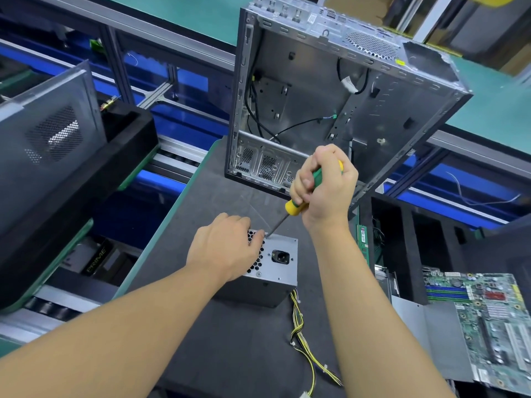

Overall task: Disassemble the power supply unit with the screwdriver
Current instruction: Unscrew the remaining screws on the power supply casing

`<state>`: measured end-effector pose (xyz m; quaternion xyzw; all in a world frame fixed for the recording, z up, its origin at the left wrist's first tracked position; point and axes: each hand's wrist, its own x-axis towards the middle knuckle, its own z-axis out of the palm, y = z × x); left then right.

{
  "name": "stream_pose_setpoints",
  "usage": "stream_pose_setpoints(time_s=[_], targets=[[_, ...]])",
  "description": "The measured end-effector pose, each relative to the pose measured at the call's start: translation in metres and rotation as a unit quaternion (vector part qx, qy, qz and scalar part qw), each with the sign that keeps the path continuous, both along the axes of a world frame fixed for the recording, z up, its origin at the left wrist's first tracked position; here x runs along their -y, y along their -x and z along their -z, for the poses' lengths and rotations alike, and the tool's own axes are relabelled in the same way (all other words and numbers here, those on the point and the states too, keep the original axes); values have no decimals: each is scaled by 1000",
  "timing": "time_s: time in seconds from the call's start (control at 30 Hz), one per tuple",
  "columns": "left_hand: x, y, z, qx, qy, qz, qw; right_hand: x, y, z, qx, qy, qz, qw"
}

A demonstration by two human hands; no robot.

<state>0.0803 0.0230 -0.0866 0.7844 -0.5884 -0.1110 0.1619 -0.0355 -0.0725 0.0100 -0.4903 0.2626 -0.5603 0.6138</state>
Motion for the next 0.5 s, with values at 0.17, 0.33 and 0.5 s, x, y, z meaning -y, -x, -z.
stream_pose_setpoints(time_s=[0.17,0.33,0.5], targets=[[-1,0,0,-6,10,1,1000,0,-3,3,11,2,25,1000],[0,0,0,-4,4,-1,1000,-1,-5,1,-15,8,23,1000],[0,0,0,-20,-9,-10,1000,-14,-13,0,-54,62,-35,996]])
